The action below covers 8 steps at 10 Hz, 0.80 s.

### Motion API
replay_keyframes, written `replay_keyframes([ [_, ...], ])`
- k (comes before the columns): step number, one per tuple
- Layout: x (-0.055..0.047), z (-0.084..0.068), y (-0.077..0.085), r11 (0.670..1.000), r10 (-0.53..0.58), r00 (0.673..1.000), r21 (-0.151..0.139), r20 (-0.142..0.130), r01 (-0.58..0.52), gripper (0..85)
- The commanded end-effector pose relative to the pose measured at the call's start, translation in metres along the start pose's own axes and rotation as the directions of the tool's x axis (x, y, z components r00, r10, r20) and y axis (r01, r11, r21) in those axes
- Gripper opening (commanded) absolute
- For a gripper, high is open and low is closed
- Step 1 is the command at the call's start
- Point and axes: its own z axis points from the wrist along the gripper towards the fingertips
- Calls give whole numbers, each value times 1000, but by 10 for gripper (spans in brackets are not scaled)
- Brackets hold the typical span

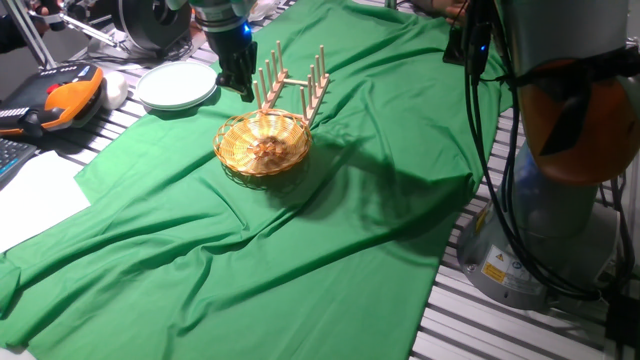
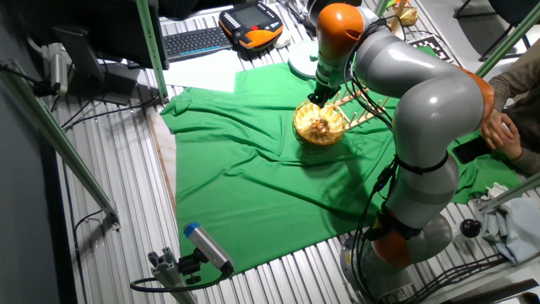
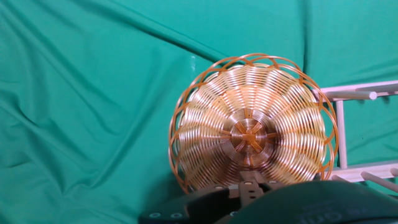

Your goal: Take the dish off the dish rack

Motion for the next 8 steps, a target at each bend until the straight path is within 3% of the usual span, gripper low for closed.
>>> replay_keyframes([
  [1,0,-1,0,1000,-1,1000,-25,-4,0,0],
  [3,1,-1,1,1000,2,1000,-30,-14,-2,0],
  [5,5,-2,3,1000,21,1000,-18,-21,-21,0],
  [8,6,-3,3,998,60,998,-12,-14,-60,0],
])
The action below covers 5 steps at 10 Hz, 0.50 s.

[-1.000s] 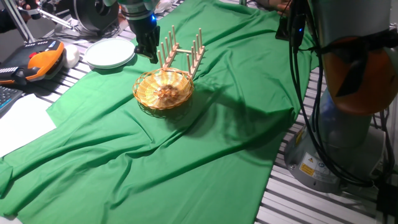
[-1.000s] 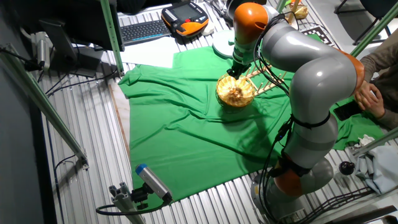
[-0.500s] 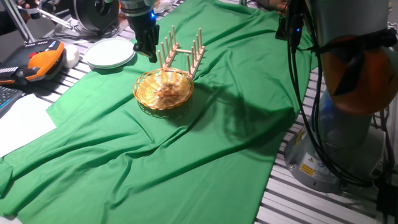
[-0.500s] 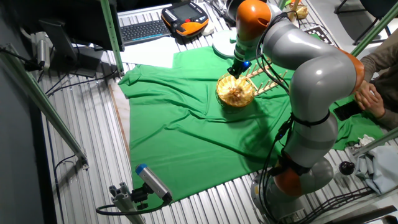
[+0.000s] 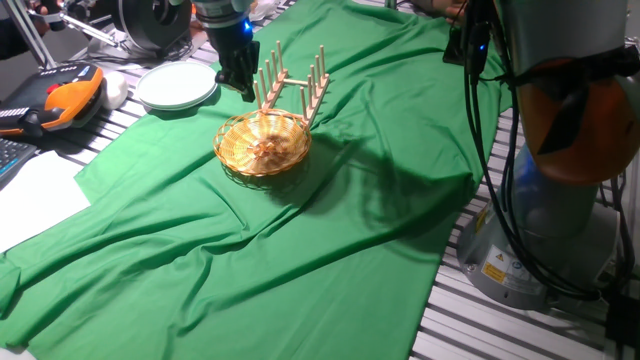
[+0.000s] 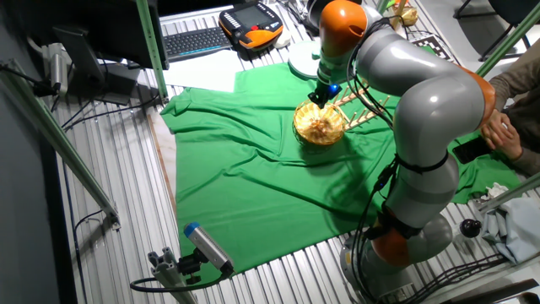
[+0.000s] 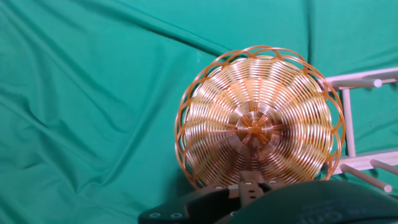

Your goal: Take the dish off the dish rack

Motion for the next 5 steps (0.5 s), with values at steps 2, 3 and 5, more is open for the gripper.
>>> replay_keyframes([
  [2,1,0,0,1000,18,1000,-17,-3,-18,0],
  [3,0,0,0,1000,24,1000,-16,-2,-24,0],
  [5,-1,2,0,999,23,1000,-27,-6,-23,0],
])
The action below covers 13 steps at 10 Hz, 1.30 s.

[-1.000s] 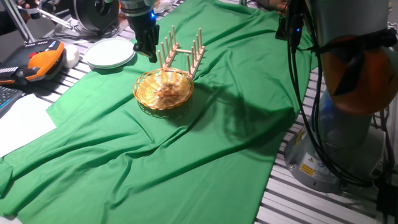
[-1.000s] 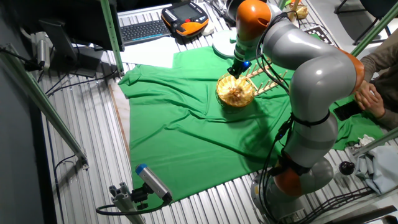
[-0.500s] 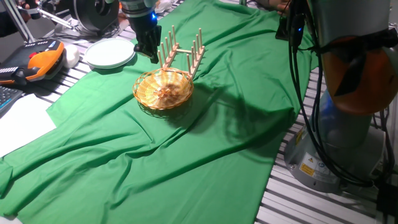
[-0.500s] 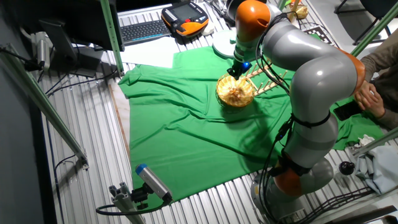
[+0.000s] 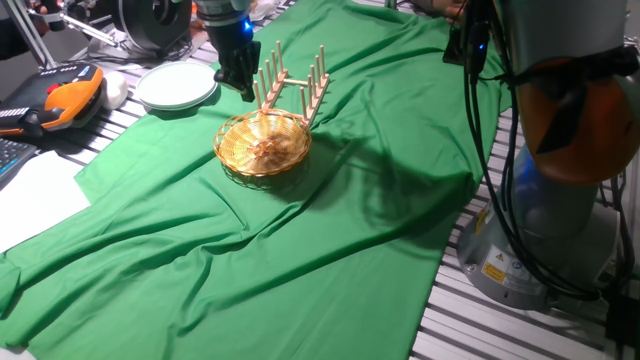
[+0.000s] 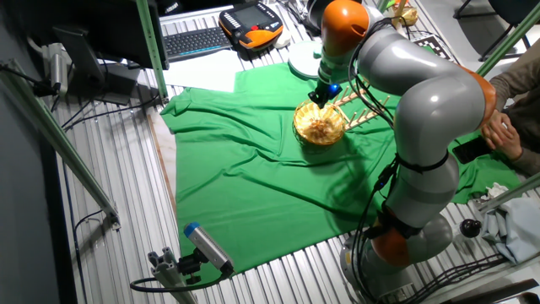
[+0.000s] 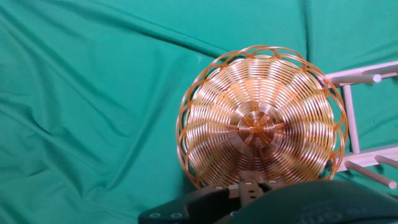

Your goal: Take the dish off the dish rack

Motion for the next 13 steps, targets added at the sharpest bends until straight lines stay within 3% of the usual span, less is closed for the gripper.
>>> replay_keyframes([
  [1,0,0,0,1000,-1,1000,1,0,1,0],
  [9,-1,3,0,999,-16,1000,40,-18,17,0],
  [13,-1,1,0,999,-20,1000,40,-18,20,0],
])
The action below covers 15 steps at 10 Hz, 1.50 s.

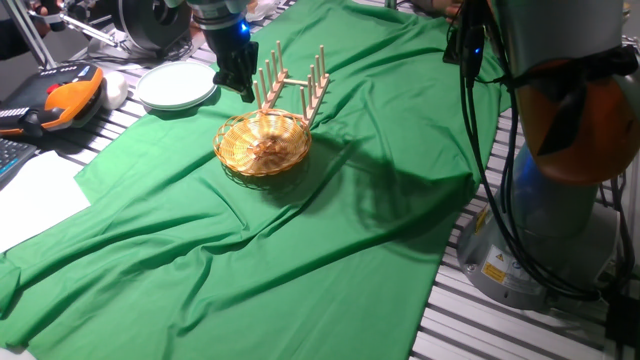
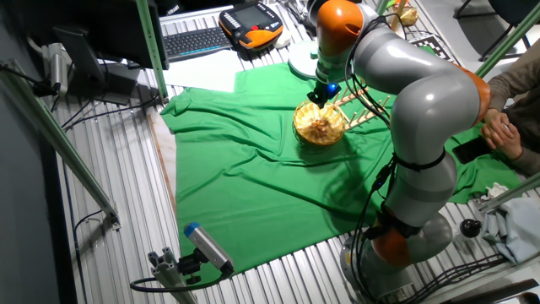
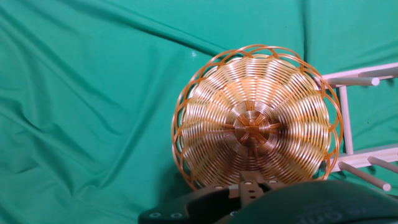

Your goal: Take the dish off the dish rack

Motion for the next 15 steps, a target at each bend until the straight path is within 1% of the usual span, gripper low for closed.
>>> replay_keyframes([
  [1,0,0,0,1000,0,1000,-1,-1,0,0],
  [3,0,0,0,1000,0,1000,-4,-1,0,0],
  [5,0,0,0,1000,-5,1000,-9,-10,5,0],
  [8,0,0,0,1000,-3,1000,-6,-9,3,0],
  [11,0,0,0,1000,-2,1000,-10,-13,2,0],
  [13,0,0,0,1000,2,1000,-9,-9,-2,0],
  [14,1,-1,0,1000,6,1000,-5,-10,-6,0],
  [15,0,0,0,1000,4,1000,-6,-10,-4,0],
])
